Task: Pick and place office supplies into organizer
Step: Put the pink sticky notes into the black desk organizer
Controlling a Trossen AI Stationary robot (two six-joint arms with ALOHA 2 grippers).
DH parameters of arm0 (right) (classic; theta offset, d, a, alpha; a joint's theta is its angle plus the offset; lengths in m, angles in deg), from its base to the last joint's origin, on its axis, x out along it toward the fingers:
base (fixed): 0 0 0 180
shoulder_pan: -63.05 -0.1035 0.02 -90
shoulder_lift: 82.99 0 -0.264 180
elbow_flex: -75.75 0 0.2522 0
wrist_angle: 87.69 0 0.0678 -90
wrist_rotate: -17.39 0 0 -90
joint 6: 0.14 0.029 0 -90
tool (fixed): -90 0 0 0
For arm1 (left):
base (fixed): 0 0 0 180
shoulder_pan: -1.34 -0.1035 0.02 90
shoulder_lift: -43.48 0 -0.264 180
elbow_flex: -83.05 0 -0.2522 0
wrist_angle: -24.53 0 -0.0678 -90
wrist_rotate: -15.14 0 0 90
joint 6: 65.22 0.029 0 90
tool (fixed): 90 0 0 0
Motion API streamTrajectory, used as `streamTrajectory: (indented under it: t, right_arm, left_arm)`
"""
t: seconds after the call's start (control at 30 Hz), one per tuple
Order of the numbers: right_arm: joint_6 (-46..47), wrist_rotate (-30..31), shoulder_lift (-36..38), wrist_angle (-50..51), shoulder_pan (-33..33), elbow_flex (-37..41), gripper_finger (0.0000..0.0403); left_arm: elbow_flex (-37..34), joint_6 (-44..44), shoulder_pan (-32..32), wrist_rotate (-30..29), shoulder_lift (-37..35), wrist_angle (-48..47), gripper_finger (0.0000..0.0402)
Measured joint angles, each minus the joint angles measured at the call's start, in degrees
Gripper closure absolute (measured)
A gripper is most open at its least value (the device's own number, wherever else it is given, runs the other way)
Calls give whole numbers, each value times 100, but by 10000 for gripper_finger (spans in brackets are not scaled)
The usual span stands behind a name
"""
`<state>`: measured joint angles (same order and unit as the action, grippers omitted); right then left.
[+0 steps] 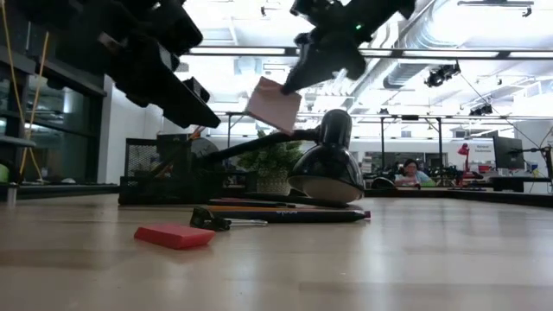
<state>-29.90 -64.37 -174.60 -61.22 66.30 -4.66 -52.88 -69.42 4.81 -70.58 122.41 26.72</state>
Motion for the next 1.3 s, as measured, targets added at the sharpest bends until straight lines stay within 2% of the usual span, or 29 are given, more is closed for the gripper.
streamTrajectory:
  t: [0.27,0.5,0.93,1.1,1.3]
  right_arm:
    - [-1080,-613,-605,-869,602,-18,403]
    - [-1369,-1034,-1351,-841,892,-733,403]
    - [-1933,-1181,-2814,867,1178,-2861,403]
    - [-2036,-1198,-2975,1157,1243,-3023,403]
    - [-2001,-1345,-2997,1045,1270,-2916,403]
  left_arm:
    - [2,96,386,-514,-121,-279,222]
    - [2,-22,369,-879,-501,-650,222]
    - [2,-358,369,-1071,-930,-1623,222]
    - [2,-361,369,-1109,-929,-1719,222]
    - [2,-350,370,-1239,-929,-1740,222]
